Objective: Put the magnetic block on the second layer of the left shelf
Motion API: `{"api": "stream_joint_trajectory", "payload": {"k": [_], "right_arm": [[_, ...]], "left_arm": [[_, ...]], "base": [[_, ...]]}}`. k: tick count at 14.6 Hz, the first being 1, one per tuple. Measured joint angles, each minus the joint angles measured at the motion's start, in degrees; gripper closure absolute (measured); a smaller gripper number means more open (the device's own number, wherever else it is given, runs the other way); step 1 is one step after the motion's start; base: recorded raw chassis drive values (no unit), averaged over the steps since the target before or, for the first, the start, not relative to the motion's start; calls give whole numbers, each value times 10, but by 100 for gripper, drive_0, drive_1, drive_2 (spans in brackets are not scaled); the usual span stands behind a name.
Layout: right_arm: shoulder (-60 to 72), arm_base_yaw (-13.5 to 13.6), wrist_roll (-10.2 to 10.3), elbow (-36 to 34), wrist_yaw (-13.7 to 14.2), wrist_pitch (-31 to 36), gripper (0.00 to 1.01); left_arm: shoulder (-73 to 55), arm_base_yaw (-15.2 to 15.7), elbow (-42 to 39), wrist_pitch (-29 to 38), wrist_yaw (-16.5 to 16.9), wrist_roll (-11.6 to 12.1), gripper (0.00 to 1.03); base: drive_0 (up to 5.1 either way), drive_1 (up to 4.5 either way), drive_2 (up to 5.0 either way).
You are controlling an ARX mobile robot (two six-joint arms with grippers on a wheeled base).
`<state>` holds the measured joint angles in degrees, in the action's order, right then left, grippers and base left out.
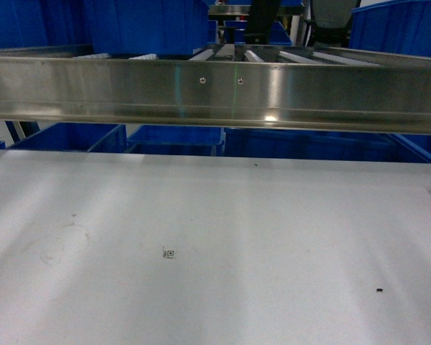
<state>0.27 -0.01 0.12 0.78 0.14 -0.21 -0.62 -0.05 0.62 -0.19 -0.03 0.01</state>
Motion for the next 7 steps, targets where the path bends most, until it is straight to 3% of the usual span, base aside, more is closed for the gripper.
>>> {"api": "stream_joint_trajectory", "payload": {"k": [7], "right_arm": [[0, 0, 0, 0, 0, 0, 3]], "left_arm": [[0, 0, 0, 0, 0, 0, 5]], "base": [[0, 0, 0]]}}
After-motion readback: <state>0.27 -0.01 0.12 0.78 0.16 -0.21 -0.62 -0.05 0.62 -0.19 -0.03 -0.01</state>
